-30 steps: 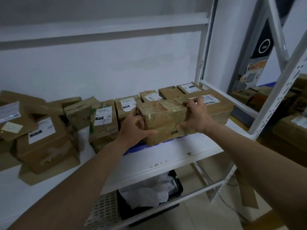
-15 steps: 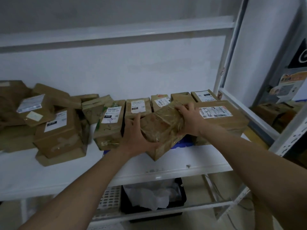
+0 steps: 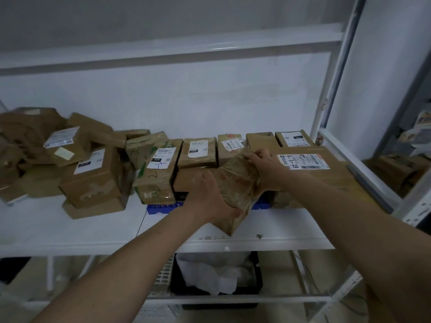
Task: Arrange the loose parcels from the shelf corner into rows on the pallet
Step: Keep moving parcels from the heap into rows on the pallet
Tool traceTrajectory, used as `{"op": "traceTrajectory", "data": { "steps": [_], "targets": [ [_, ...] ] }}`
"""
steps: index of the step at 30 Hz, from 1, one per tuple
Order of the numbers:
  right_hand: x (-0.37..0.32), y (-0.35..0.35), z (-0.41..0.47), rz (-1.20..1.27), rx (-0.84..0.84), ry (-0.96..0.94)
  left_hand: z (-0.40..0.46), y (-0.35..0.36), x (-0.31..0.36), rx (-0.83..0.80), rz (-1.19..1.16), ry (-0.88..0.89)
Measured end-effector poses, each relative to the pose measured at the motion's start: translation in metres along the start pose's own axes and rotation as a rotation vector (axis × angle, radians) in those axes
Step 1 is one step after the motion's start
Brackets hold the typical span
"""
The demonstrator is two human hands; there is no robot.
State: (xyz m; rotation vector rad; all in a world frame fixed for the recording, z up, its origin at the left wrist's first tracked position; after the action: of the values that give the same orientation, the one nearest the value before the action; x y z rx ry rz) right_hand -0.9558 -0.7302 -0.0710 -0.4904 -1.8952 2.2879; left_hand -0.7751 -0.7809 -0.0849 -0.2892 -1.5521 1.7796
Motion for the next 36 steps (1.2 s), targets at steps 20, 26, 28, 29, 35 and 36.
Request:
{"op": "traceTrajectory", "data": {
  "steps": [20, 26, 28, 29, 35, 36],
  "targets": [
    [-0.008, -0.015, 0.023, 0.092, 0.034, 0.035, 0.018, -0.03, -0.008, 0.069, -0.007, -0.005],
    [-0.026, -0.04, 0.036, 0.235, 0.318, 0.183, 0.035, -0.062, -0.017, 0.27, -0.16, -0.141],
    [-0.048, -0.042, 0.041, 0.279, 0.37, 0.138, 0.041, -0.068, -0.028, 0.323, -0.192, -0.21],
    [-0.06, -0.041, 0.043, 0.371, 0.354, 0.081, 0.043, -0.07, -0.034, 0.342, -0.193, -0.24],
    [-0.117, -0.006, 0.071, 0.585, 0.028, 0.005, 0.058, -0.076, -0.088, 0.414, -0.214, -0.359],
    [-0.127, -0.001, 0.076, 0.589, -0.005, -0.007, 0.061, -0.076, -0.097, 0.426, -0.205, -0.384]
  ]
}}
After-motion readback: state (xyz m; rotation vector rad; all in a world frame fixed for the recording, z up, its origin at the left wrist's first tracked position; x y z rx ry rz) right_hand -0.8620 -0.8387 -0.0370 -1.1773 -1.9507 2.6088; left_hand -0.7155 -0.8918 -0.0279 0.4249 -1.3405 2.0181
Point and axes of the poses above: each hand's wrist, its own z-axis towards the middle knuckle, its own y-axis out of the palm, x = y × z, the point moved 4 cm from there along z, towards the middle knuckle, and after that the axes turned 10 degrees about x, right-handed, at the moved point
